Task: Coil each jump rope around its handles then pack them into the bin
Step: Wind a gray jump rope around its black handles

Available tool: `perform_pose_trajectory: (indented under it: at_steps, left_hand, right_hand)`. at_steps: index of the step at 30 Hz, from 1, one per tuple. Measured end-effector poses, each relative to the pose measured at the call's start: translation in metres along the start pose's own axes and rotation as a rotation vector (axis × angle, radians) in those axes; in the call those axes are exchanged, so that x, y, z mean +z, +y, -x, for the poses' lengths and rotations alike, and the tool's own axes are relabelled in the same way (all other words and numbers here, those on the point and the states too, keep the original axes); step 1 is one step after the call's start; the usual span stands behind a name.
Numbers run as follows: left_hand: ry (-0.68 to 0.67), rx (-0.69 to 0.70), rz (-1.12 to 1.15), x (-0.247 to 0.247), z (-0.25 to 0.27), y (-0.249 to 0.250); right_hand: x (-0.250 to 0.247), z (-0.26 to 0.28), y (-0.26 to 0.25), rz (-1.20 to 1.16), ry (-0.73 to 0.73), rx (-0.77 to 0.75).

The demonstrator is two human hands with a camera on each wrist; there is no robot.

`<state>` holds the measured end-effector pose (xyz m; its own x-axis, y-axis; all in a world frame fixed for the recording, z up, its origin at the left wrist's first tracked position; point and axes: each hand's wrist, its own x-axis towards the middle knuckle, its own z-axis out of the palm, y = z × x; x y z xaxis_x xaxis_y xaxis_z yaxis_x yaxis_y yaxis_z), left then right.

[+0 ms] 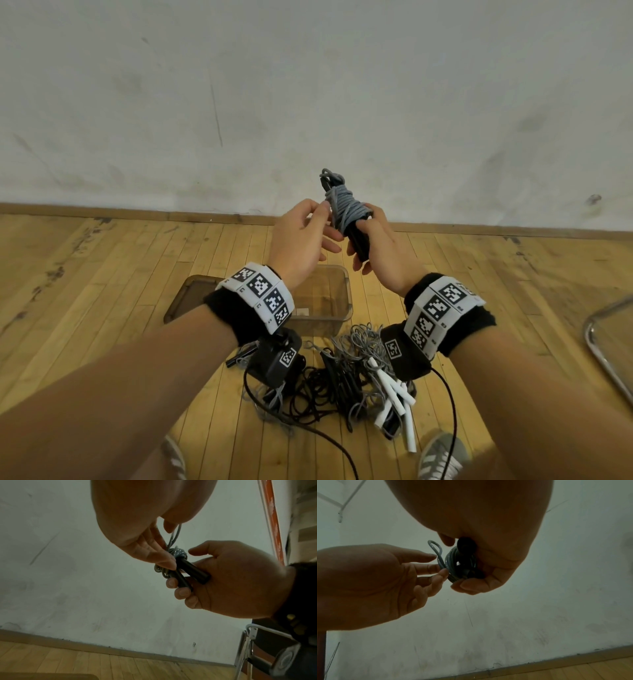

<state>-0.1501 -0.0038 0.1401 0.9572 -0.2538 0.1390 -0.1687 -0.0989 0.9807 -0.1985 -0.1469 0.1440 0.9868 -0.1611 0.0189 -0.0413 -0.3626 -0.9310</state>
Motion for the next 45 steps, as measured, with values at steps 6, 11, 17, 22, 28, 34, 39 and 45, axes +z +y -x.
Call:
perform_pose_trajectory:
  at_steps: [6, 11, 17, 22, 28, 34, 39, 45]
  left_hand:
    - [-0.018, 0.135, -0.044, -0.001, 0.0, -0.001]
    - [0.029, 0.176, -0.044, -0.004, -0.003, -0.001]
    - [0.031, 0.198, -0.069, -0.003, -0.002, -0.002]
    - [0.081, 0.201, -0.097, -0.005, -0.006, -0.007]
    - [0.075, 0.21, -0.128, -0.005, -0.003, -0.005]
    - [0.006, -0.009, -0.02, -0.01, -0.009, -0.001]
    - [-0.107, -0.05, -0.002, -0.02, -0.014, 0.0]
    - [-0.139, -0.013, -0.126, -0.017, -0.014, -0.005]
  right_hand:
    - [0.003, -0.002, 0.002, 0.012, 0.013, -0.029]
    - [0.004, -0.001, 0.005, 0.015, 0.02, -0.044]
    - [0.006, 0.001, -0.001, -0.082, 0.017, -0.027]
    - [0.014, 0.001, 0.007, 0.085, 0.018, -0.107]
    - [0.009, -0.001, 0.011, 0.129, 0.052, -0.12]
    - [0.007, 0.005, 0.01, 0.317, 0.037, -0.155]
    - [0.003, 0.005, 0.013, 0.417, 0.011, -0.183]
    - [0.004, 0.003, 0.019, 0.42, 0.007, -0.191]
